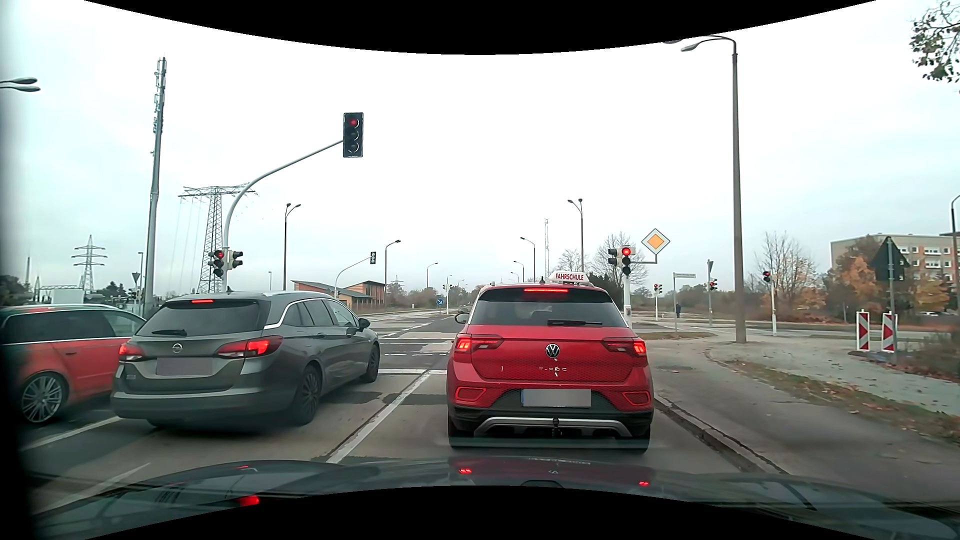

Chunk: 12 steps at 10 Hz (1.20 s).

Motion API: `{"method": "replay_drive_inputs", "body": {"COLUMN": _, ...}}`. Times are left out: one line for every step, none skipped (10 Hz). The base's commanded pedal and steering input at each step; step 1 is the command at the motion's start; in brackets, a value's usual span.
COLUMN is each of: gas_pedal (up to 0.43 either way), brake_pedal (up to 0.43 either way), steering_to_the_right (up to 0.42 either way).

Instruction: Follow the waypoints while adhering to traffic rules and regulations

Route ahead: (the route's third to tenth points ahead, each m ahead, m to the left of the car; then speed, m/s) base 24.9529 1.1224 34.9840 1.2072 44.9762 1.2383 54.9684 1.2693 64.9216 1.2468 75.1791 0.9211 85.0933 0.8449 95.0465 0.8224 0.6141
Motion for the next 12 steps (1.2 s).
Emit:
{"method": "replay_drive_inputs", "body": {"gas_pedal": 0.000, "brake_pedal": 0.207, "steering_to_the_right": -0.006}}
{"method": "replay_drive_inputs", "body": {"gas_pedal": 0.000, "brake_pedal": 0.207, "steering_to_the_right": -0.006}}
{"method": "replay_drive_inputs", "body": {"gas_pedal": 0.000, "brake_pedal": 0.213, "steering_to_the_right": -0.005}}
{"method": "replay_drive_inputs", "body": {"gas_pedal": 0.000, "brake_pedal": 0.207, "steering_to_the_right": -0.005}}
{"method": "replay_drive_inputs", "body": {"gas_pedal": 0.000, "brake_pedal": 0.207, "steering_to_the_right": -0.006}}
{"method": "replay_drive_inputs", "body": {"gas_pedal": 0.000, "brake_pedal": 0.207, "steering_to_the_right": -0.006}}
{"method": "replay_drive_inputs", "body": {"gas_pedal": 0.000, "brake_pedal": 0.207, "steering_to_the_right": -0.005}}
{"method": "replay_drive_inputs", "body": {"gas_pedal": 0.000, "brake_pedal": 0.207, "steering_to_the_right": -0.006}}
{"method": "replay_drive_inputs", "body": {"gas_pedal": 0.000, "brake_pedal": 0.207, "steering_to_the_right": -0.006}}
{"method": "replay_drive_inputs", "body": {"gas_pedal": 0.000, "brake_pedal": 0.207, "steering_to_the_right": -0.005}}
{"method": "replay_drive_inputs", "body": {"gas_pedal": 0.000, "brake_pedal": 0.207, "steering_to_the_right": -0.006}}
{"method": "replay_drive_inputs", "body": {"gas_pedal": 0.000, "brake_pedal": 0.232, "steering_to_the_right": -0.006}}
